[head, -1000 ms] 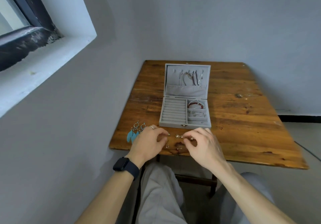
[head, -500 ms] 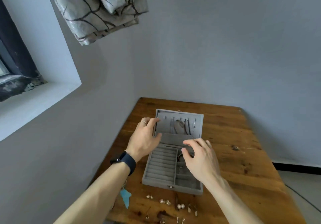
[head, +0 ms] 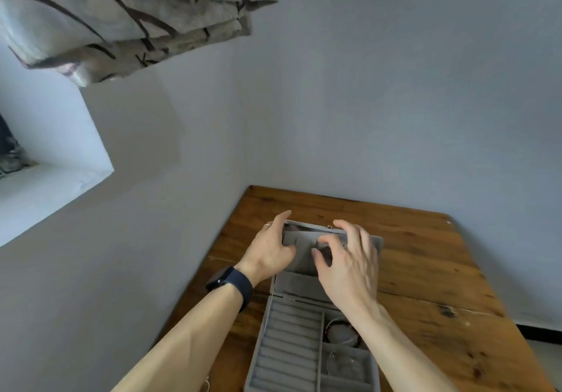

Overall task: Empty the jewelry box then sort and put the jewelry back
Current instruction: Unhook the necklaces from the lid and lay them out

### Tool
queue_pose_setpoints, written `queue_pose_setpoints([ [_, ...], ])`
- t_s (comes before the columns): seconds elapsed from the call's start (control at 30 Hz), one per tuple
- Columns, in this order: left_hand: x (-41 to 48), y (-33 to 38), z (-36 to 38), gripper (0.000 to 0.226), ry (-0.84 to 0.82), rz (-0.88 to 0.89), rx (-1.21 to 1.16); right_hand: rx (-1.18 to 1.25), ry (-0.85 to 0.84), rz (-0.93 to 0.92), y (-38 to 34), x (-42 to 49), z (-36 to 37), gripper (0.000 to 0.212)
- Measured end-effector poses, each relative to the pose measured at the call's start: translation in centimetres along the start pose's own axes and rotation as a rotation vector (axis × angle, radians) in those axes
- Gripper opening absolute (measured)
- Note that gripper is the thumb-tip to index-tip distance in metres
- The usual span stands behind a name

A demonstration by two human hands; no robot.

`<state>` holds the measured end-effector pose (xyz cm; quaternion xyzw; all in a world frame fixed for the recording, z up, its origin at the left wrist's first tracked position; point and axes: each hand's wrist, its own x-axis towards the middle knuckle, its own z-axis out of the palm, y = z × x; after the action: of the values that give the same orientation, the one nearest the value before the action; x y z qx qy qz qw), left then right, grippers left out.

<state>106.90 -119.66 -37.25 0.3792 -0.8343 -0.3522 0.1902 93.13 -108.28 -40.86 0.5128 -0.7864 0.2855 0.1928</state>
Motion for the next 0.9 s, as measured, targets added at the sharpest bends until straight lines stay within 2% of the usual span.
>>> queue_pose_setpoints([
  [0.2,-0.4,-1.1,0.0,0.060,0.074,0.065,0.032,-0.013,0.013,0.004,-0.6,0.3,0.8,0.013],
  [0.5,-0.6,-1.4,0.0,0.060,0.083,0.090,0.041,-0.005,0.042,-0.015,-0.7,0.6,0.9,0.004],
  [0.77,-1.0,-0.5,-0.8,0.065,0.047,0.089,0.045,0.141,0.044,-0.098,-1.2,3.1,-2.8,0.004],
  [0.9,-1.4,3.0,-2.5,0.058,0.086,0.203,0.052,0.204,0.044,-0.146,-1.7,3.7,-5.7,0.003],
])
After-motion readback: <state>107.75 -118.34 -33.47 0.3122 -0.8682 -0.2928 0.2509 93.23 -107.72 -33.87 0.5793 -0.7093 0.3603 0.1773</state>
